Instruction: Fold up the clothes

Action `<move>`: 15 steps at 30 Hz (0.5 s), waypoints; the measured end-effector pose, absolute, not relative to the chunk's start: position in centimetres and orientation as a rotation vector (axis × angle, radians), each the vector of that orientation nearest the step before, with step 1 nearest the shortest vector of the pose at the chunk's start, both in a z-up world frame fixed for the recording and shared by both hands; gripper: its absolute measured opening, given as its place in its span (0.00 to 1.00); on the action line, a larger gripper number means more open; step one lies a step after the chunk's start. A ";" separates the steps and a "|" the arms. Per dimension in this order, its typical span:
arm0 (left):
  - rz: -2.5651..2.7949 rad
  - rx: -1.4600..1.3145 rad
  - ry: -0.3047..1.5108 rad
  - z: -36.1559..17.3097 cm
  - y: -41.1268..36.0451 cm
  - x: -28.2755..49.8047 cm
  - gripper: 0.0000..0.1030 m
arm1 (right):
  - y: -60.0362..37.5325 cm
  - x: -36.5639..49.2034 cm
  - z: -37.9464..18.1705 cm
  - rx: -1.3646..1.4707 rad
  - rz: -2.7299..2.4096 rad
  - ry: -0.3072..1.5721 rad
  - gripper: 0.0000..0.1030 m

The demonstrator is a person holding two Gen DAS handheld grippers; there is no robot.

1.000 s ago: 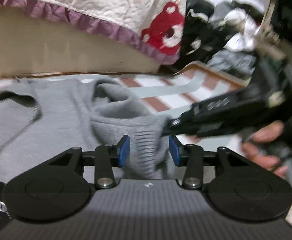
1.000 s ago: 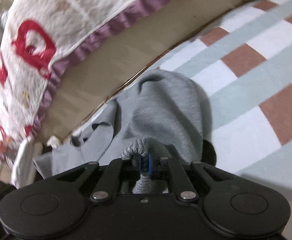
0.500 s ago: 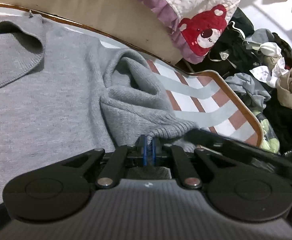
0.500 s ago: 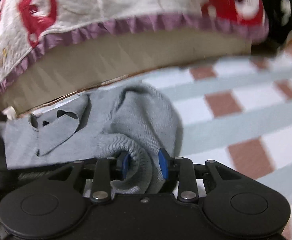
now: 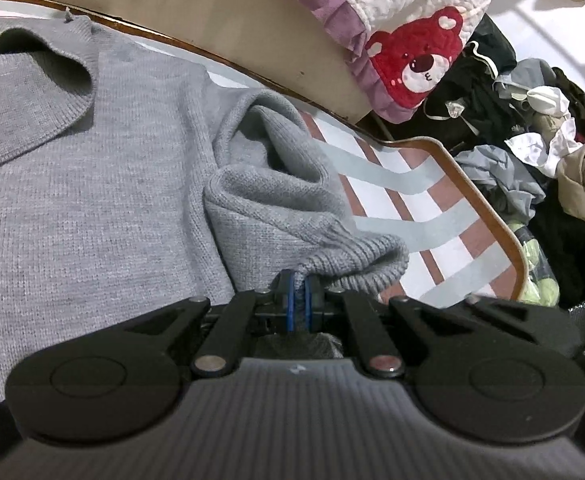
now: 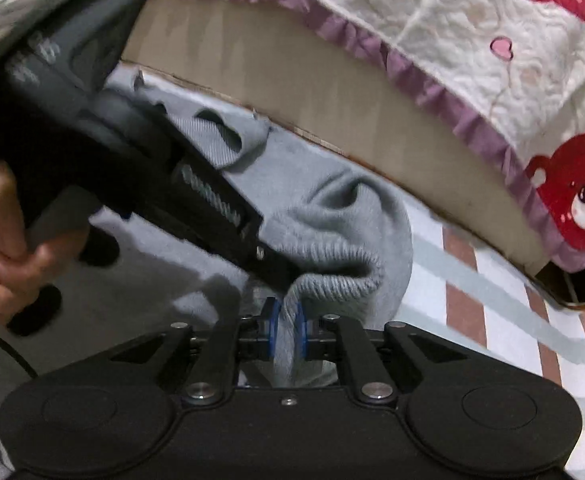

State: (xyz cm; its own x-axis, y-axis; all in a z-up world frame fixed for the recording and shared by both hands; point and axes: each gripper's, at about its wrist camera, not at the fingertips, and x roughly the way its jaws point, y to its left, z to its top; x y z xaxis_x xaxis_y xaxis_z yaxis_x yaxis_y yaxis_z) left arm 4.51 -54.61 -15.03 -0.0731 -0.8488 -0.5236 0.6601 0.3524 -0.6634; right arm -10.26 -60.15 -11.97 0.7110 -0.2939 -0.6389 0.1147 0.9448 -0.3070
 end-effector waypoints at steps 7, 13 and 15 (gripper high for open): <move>-1.250 -0.217 1.064 -14.7 -54.3 4.8 0.04 | -60.9 -9.2 -12.1 -0.361 -0.258 0.730 0.18; -1.245 -0.120 1.012 -14.0 -55.0 3.7 0.04 | -60.9 -9.2 -13.4 -0.344 -0.226 0.817 0.38; -1.249 -0.087 1.000 -13.9 -55.3 3.1 0.04 | -61.2 -9.1 -13.7 -0.328 -0.232 0.835 0.40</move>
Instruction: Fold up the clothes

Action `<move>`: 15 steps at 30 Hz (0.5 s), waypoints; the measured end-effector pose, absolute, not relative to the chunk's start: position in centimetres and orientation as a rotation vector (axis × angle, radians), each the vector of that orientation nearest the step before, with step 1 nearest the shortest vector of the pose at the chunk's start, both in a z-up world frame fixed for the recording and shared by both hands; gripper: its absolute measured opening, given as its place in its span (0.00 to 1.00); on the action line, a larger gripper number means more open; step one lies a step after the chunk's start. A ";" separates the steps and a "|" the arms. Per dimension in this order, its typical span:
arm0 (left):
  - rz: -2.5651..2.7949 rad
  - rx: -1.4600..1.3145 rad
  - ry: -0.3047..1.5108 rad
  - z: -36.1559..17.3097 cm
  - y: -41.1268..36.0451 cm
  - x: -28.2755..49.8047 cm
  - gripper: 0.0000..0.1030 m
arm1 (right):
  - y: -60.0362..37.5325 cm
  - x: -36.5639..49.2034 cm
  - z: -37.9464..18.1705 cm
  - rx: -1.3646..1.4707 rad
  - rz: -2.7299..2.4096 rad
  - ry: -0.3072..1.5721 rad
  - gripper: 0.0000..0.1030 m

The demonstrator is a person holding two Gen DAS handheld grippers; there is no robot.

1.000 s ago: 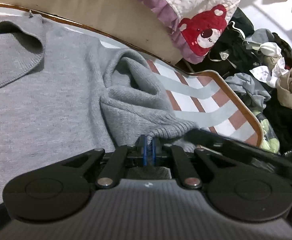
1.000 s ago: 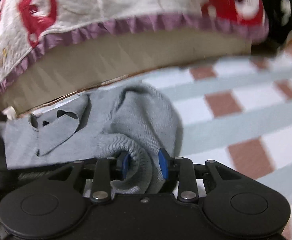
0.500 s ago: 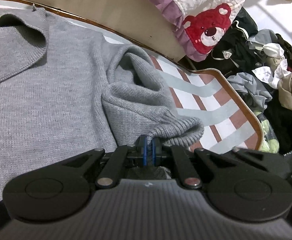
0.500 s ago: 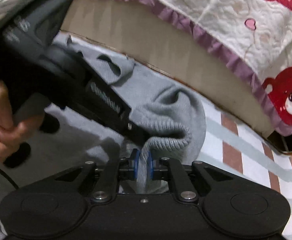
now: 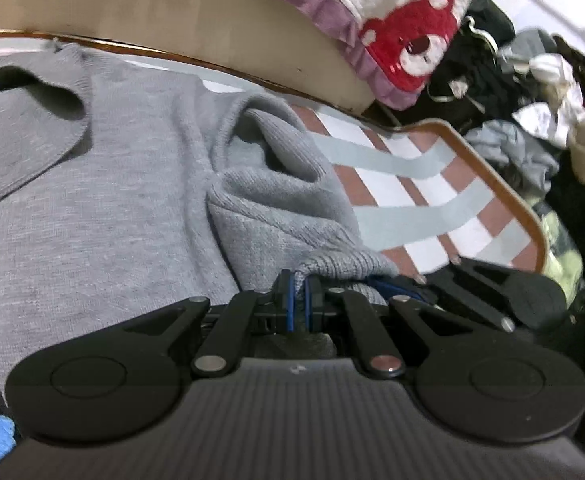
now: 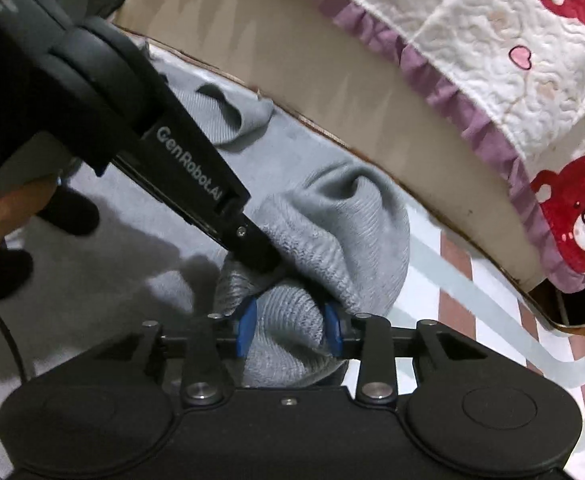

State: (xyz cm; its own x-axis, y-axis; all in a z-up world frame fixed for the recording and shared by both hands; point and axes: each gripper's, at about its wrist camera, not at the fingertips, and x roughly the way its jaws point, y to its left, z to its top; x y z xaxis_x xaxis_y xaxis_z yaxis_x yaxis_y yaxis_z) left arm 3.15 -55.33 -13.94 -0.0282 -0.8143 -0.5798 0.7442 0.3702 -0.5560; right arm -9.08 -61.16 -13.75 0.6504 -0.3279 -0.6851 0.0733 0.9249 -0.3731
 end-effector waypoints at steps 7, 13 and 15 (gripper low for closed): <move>-1.219 -0.038 0.981 -13.7 -55.6 2.9 0.04 | -62.4 -6.6 -15.2 -0.268 -0.226 0.860 0.35; -1.182 -0.284 1.060 -13.6 -53.4 6.3 0.19 | -63.3 -9.0 -12.7 -0.018 -0.169 0.778 0.17; -1.191 -0.355 1.087 -13.5 -52.9 7.0 0.33 | -63.8 -10.4 -11.2 0.115 -0.153 0.733 0.16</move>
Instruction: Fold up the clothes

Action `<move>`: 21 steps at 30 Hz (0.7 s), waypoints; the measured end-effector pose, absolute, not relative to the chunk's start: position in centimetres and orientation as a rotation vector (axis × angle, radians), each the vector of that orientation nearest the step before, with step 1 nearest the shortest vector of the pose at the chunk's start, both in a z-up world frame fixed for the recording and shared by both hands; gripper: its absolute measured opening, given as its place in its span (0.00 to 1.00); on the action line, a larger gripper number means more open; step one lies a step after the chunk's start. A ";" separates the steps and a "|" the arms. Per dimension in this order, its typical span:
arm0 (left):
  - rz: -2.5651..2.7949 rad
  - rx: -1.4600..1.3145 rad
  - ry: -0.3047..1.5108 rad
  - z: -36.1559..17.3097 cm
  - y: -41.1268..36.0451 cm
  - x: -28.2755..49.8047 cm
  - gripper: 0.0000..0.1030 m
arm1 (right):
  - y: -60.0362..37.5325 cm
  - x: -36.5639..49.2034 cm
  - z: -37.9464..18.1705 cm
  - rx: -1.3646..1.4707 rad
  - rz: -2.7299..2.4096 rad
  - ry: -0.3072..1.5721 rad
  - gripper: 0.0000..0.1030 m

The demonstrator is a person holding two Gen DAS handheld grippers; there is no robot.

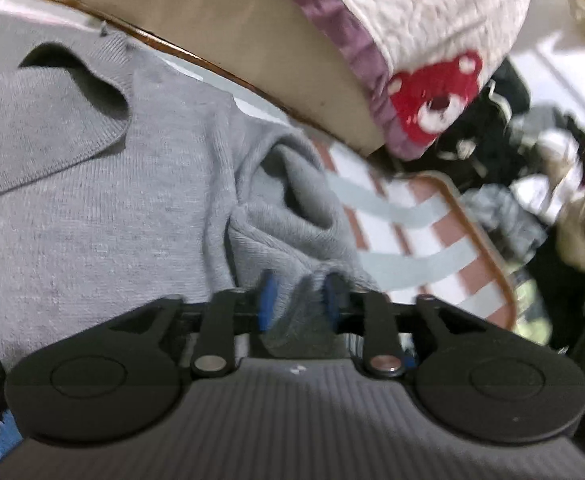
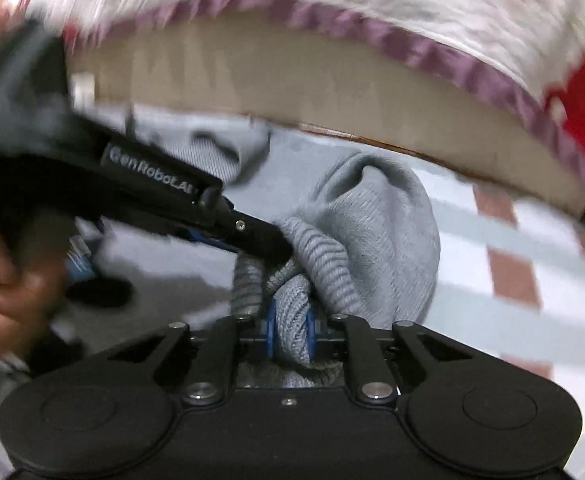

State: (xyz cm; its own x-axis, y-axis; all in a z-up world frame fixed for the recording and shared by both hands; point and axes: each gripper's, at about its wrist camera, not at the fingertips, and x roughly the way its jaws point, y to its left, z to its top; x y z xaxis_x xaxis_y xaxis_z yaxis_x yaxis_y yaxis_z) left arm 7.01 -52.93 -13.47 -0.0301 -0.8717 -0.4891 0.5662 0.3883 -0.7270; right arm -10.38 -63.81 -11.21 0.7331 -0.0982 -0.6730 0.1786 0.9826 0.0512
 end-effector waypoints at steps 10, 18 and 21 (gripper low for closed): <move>-1.246 -0.057 0.913 -8.0 -50.3 5.0 0.44 | -63.2 -13.1 -10.0 0.308 -0.039 0.660 0.14; -1.263 0.010 0.886 -4.8 -49.5 5.9 0.61 | -58.6 -12.3 -10.6 0.074 0.028 0.776 0.14; -1.281 0.159 0.961 -6.8 -54.1 6.5 0.61 | -57.7 -12.1 -10.5 0.063 0.063 0.780 0.14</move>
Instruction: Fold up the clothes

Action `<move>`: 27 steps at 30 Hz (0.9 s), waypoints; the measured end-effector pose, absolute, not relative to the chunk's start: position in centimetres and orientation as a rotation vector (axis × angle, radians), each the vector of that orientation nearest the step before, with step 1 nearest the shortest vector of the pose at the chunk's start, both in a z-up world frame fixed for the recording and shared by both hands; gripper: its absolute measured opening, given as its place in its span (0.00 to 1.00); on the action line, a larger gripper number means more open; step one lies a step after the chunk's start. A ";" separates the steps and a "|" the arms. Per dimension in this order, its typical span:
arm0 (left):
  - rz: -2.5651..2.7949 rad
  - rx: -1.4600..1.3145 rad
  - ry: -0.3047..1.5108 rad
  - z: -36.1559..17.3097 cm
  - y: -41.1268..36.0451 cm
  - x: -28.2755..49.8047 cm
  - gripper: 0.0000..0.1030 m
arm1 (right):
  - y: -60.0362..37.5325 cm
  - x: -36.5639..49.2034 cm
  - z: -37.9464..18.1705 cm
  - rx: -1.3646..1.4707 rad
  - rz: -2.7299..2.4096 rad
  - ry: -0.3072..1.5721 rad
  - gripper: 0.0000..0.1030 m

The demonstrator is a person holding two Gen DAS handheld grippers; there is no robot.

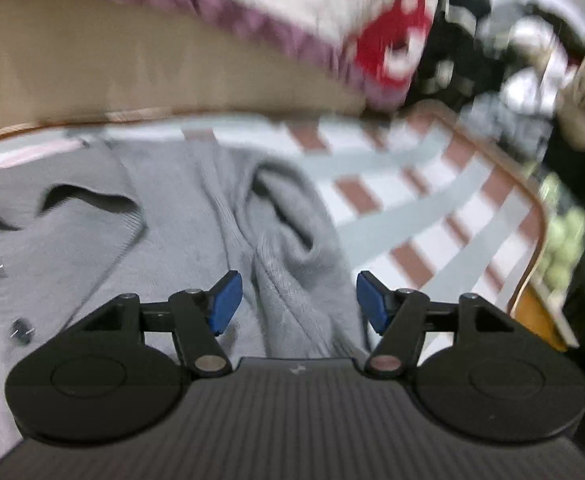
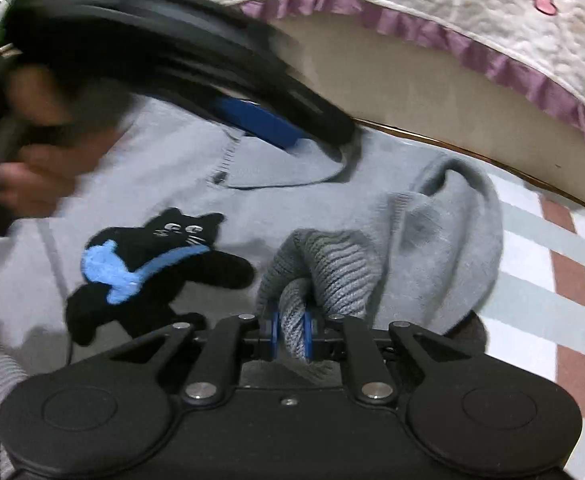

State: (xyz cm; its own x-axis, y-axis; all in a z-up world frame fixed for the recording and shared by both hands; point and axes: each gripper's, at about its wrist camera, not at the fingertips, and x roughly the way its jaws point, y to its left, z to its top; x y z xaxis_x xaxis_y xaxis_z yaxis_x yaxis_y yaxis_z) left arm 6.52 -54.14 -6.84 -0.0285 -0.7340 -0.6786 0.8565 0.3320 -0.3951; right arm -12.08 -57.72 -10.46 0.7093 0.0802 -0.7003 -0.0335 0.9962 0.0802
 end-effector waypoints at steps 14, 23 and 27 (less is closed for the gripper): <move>-1.235 0.397 1.052 -12.9 -58.4 7.4 0.07 | -55.2 -10.8 -13.1 0.094 0.317 0.983 0.09; -1.266 0.308 1.080 -13.6 -57.7 8.3 0.07 | -55.3 -12.6 -10.1 0.132 0.258 0.858 0.12; -1.268 0.315 1.071 -13.6 -57.9 8.1 0.07 | -54.6 -11.7 -10.2 0.134 0.230 0.868 0.18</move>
State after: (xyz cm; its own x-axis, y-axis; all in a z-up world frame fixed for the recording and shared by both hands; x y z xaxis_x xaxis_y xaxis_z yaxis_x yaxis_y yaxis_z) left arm 8.11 -57.86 -13.60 -0.0799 -0.6128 -0.7862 0.8776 0.3308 -0.3470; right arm -11.68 -54.59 -10.23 0.6240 0.2543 -0.7389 -0.1454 0.9668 0.2099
